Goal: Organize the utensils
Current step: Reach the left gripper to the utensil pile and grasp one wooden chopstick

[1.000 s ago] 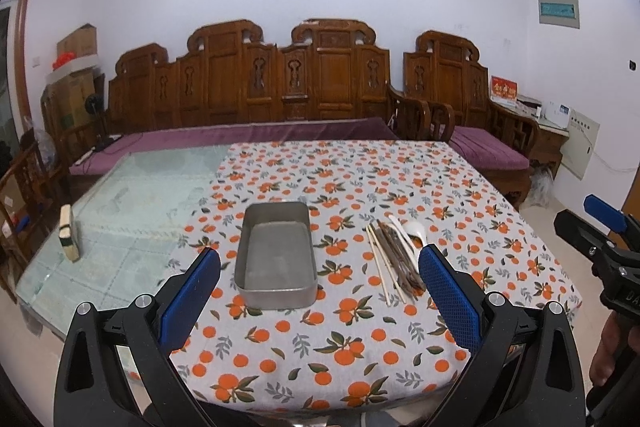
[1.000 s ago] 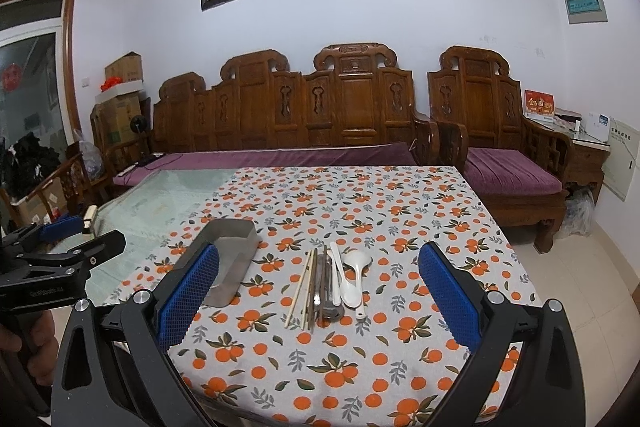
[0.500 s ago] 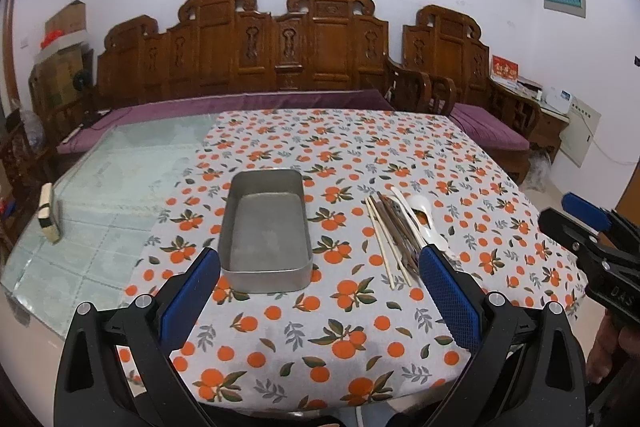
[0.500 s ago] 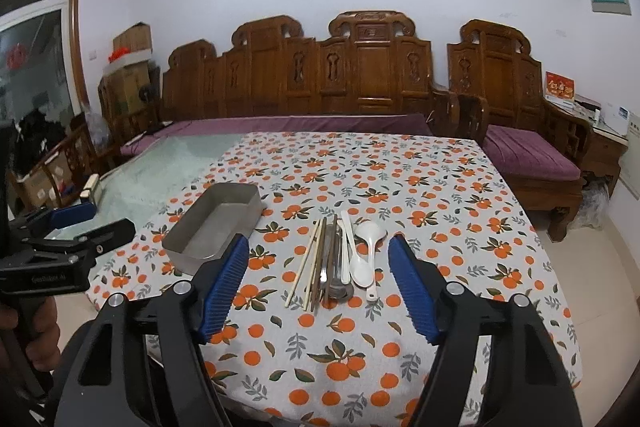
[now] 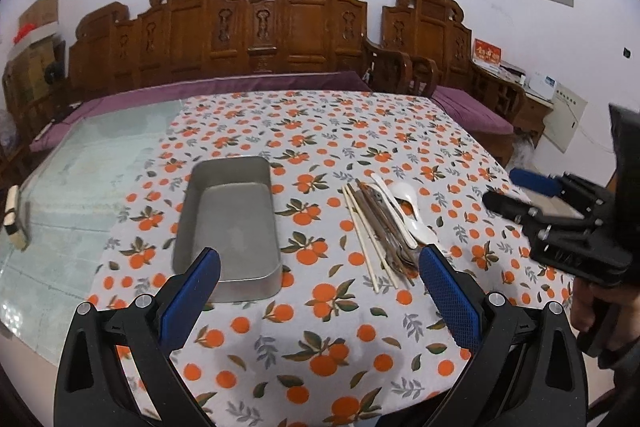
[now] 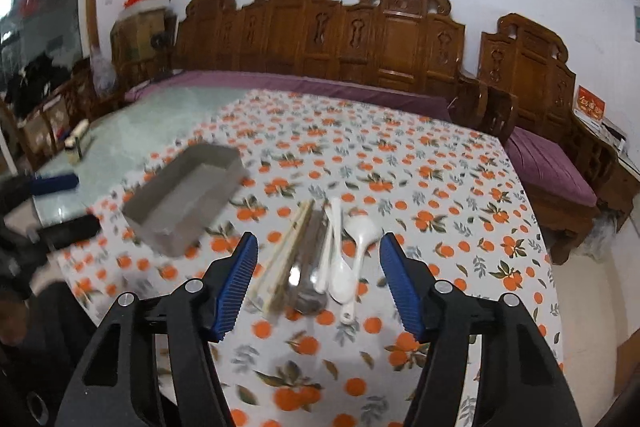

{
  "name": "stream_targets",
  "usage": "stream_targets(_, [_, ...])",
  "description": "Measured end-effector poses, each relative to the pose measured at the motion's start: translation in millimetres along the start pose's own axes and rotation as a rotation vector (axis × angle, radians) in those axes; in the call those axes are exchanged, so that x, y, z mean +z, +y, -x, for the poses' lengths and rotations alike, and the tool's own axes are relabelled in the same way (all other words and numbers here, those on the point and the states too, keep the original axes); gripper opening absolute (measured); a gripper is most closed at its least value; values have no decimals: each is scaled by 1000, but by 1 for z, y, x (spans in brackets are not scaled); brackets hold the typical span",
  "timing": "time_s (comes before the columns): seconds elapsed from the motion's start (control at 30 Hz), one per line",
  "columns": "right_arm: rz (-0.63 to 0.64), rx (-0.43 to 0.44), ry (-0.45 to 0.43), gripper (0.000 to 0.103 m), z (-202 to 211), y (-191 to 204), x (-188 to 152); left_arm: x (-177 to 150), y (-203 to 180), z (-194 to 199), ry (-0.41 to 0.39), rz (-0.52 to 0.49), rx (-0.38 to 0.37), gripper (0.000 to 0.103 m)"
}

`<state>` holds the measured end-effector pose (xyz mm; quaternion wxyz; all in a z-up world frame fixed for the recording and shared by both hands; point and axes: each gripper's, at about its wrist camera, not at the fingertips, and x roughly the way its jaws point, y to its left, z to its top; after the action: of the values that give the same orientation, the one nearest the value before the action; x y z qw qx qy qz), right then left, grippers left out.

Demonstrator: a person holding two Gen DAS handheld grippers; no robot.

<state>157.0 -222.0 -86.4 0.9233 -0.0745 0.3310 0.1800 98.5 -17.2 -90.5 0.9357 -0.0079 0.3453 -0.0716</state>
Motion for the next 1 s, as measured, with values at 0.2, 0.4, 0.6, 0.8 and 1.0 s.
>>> stream_targets(0.2, [-41,74,94,57,-38,-17,-32,-2,-11,-26,44,-23,-11,88])
stream_targets(0.4, [-81,154,163,43,-76,-11,-48,-9,-16,-51,86,-25,-20,81])
stream_targets(0.6, [-137,211,234,33,-107,-4,-59,-17,-14,-62,121,-20,-19,79])
stream_targets(0.8, [-117,140,246,24,-115,3,-59,-26,-12,-67,141,-8,-24,77])
stream_targets(1.0, [-120,108,264,5,-114,-3,-58,-32,-19,-75,160,-15,-29,76])
